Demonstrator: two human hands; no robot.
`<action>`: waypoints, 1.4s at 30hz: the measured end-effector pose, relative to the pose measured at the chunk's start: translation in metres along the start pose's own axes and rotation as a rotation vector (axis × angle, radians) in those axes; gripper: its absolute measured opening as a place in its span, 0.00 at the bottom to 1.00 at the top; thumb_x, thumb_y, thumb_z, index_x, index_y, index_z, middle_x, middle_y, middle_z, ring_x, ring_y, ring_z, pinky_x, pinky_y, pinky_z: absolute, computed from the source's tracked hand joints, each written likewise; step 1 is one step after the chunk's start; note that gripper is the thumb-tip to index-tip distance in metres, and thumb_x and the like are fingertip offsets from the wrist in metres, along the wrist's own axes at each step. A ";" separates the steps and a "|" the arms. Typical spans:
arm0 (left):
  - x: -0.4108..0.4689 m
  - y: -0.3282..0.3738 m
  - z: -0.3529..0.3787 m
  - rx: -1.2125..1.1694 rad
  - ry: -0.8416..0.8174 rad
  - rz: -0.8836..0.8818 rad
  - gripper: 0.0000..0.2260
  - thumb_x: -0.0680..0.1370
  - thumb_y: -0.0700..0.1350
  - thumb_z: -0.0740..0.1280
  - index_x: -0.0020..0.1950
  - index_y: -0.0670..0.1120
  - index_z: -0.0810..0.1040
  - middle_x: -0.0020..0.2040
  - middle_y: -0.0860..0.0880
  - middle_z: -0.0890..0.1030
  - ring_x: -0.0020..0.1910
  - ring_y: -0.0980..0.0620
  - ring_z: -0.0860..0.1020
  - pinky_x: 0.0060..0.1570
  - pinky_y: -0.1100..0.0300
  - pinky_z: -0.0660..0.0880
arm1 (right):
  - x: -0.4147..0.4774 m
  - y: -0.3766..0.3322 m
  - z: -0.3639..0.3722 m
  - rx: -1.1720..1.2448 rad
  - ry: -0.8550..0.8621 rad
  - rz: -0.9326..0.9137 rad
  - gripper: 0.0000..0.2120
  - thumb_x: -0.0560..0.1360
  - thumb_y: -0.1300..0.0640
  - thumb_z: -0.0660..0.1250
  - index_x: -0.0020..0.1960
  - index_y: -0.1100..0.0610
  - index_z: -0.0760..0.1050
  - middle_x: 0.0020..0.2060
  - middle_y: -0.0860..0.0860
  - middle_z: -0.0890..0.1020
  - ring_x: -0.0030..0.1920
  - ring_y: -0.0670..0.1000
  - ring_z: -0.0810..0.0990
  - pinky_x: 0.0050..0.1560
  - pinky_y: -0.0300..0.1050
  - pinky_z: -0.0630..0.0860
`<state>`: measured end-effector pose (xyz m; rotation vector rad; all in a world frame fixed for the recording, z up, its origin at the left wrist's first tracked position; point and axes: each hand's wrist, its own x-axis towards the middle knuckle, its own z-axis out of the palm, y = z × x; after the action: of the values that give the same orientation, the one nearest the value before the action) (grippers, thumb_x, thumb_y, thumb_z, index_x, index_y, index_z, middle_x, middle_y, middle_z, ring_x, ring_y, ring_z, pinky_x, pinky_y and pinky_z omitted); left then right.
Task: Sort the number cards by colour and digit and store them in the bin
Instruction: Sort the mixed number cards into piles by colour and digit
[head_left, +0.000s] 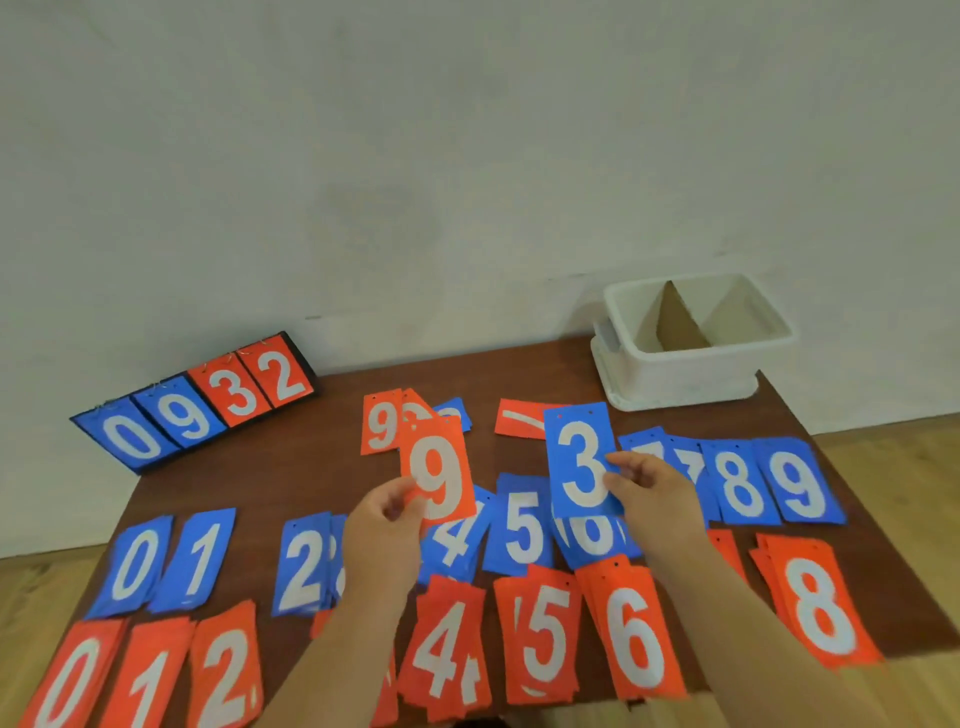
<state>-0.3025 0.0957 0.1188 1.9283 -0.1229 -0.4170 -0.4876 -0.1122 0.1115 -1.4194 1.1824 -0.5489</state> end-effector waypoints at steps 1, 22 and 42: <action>-0.017 -0.003 0.003 0.047 -0.020 0.021 0.11 0.80 0.40 0.70 0.59 0.53 0.82 0.50 0.53 0.84 0.46 0.53 0.83 0.45 0.59 0.81 | -0.007 0.005 -0.011 -0.011 0.011 -0.005 0.09 0.78 0.60 0.70 0.54 0.47 0.81 0.46 0.54 0.82 0.35 0.50 0.76 0.31 0.43 0.75; -0.087 0.004 0.022 0.156 -0.019 0.193 0.09 0.81 0.42 0.68 0.57 0.56 0.78 0.54 0.55 0.79 0.55 0.54 0.79 0.53 0.55 0.80 | -0.050 0.026 -0.099 -0.021 0.127 -0.023 0.10 0.79 0.60 0.69 0.56 0.47 0.80 0.51 0.45 0.80 0.47 0.44 0.79 0.39 0.40 0.78; -0.034 -0.092 -0.216 -0.001 0.430 -0.033 0.10 0.79 0.39 0.69 0.51 0.55 0.81 0.48 0.54 0.82 0.46 0.55 0.80 0.42 0.62 0.73 | -0.048 0.011 0.159 -0.238 -0.326 -0.031 0.09 0.78 0.60 0.70 0.56 0.51 0.81 0.53 0.49 0.82 0.47 0.49 0.81 0.45 0.45 0.80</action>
<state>-0.2698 0.3303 0.1139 1.9775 0.1904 -0.0174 -0.3735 0.0040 0.0777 -1.6593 0.9865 -0.1886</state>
